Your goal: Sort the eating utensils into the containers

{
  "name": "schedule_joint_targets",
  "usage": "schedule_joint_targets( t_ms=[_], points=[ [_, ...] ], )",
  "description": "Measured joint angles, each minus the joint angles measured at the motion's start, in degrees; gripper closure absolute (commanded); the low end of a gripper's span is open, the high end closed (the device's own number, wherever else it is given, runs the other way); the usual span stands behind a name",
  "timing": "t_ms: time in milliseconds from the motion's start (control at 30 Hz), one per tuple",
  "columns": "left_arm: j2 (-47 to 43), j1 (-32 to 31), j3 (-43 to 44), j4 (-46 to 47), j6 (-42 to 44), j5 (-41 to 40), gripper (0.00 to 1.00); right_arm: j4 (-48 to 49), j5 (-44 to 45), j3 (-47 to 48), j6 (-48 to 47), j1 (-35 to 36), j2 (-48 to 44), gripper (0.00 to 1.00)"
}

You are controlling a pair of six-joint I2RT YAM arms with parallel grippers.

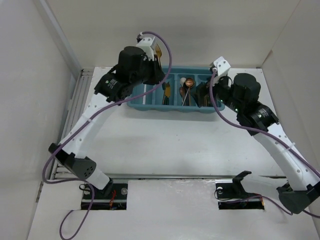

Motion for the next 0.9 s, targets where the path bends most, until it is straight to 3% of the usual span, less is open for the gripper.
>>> schedule_joint_targets(
  t_ms=[167, 400, 500, 533, 633, 667, 700, 733, 833, 900],
  points=[
    [-3.48, -1.79, 1.73, 2.01, -0.81, 1.38, 1.0, 6.93, -5.03, 2.45, -0.87, 6.34, 5.75, 0.0],
    [-4.24, -3.32, 1.7, 1.75, -1.55, 3.54, 1.0, 10.34, -7.41, 7.69, -0.61, 7.5, 13.99, 0.04],
    [-4.24, -3.08, 1.68, 1.77, -1.97, 3.87, 1.0, 10.86, -7.61, 9.31, 0.15, 7.5, 16.15, 0.27],
    [-4.24, -2.99, 1.53, 1.95, -2.19, 3.96, 1.0, 10.99, -7.85, 9.75, 0.61, 7.56, 16.83, 0.43],
    [-4.7, -2.84, -0.02, 3.21, -2.84, 3.8, 1.0, 11.47, -9.18, 10.08, 2.16, 7.8, 18.1, 0.66],
    [-4.76, -2.71, -0.55, 3.61, -3.13, 3.8, 1.0, 11.47, -9.75, 10.08, 2.58, 7.98, 18.29, 0.85],
    [-4.79, -2.6, -0.92, 4.2, -3.48, 3.82, 1.0, 11.58, -10.4, 10.08, 2.91, 8.17, 18.49, 0.96],
    [-4.79, -2.51, -1.25, 4.66, -3.67, 3.58, 1.0, 11.69, -10.62, 10.08, 3.26, 8.44, 18.62, 1.0],
    [-4.98, -2.25, -1.77, 4.85, -4.22, 3.65, 1.0, 11.76, -10.6, 10.08, 4.13, 8.46, 18.8, 1.0],
    [-4.98, -2.25, -1.77, 5.11, -4.33, 3.96, 0.34, 12.15, -10.19, 10.01, 4.44, 8.44, 18.8, 1.0]
  ],
)
